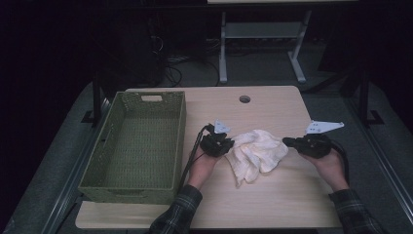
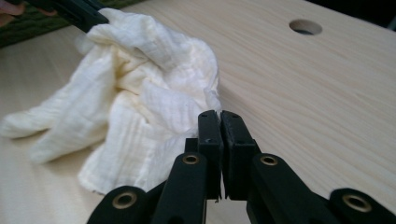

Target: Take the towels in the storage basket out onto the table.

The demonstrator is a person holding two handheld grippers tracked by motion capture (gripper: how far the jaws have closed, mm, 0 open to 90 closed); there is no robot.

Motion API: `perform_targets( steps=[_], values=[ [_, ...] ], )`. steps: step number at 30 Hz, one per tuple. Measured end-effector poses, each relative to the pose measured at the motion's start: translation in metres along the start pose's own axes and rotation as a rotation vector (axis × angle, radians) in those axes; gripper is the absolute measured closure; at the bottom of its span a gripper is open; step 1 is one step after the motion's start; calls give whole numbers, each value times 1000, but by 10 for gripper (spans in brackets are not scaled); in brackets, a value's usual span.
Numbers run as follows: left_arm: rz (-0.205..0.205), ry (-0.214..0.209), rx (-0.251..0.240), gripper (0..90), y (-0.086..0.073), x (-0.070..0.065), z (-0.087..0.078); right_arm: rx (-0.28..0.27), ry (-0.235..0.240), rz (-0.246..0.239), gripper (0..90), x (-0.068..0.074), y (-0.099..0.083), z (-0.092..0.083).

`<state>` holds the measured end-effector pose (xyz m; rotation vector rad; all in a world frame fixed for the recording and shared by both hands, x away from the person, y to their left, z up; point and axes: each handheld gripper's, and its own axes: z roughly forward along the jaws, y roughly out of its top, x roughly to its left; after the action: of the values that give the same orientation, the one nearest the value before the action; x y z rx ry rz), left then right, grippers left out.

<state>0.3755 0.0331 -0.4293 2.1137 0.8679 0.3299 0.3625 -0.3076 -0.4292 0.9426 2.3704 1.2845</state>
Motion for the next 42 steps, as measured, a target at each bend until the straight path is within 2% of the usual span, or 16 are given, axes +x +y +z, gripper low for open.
perform_targets(
  steps=[6,7,8,9,12,13,16,21,25,26,27,29,33,38,39,42],
  values=[
    [-18,-1,15,753,0,5,12,36,-18,26,855,-17,-5,18],
    [-16,-6,18,702,1,5,11,45,-32,53,781,-19,-5,20],
    [-16,-6,18,679,1,5,11,45,-32,53,781,-19,-5,20],
    [-4,-5,16,655,2,2,7,32,-45,64,725,-20,-4,16],
    [5,-8,3,615,4,-1,-1,13,-56,56,691,-20,-3,9],
    [13,-4,-4,582,6,-4,-5,-1,-52,63,675,-20,-2,1],
    [23,-8,-10,559,7,-8,-12,1,-39,68,675,-18,-2,-4],
    [54,-48,-13,544,2,-24,-31,14,19,55,677,-2,-4,-8],
    [63,-88,-1,544,-10,-35,-36,36,78,31,682,17,-7,-5],
    [63,-88,-1,544,-10,-35,-36,36,78,31,682,17,-7,-5],
    [67,-98,14,544,-18,-40,-35,57,99,21,682,26,-9,-1],
    [67,-106,24,544,-23,-42,-34,64,105,16,682,28,-10,1],
    [66,-140,60,523,-35,-54,-27,103,146,17,667,46,-18,13],
    [87,-156,97,504,-41,-61,-18,114,154,14,661,53,-21,22],
    [95,-154,123,504,-43,-63,-13,128,146,13,661,55,-22,26],
    [89,-159,140,525,-45,-65,-9,145,142,7,674,55,-24,30]
  ],
)
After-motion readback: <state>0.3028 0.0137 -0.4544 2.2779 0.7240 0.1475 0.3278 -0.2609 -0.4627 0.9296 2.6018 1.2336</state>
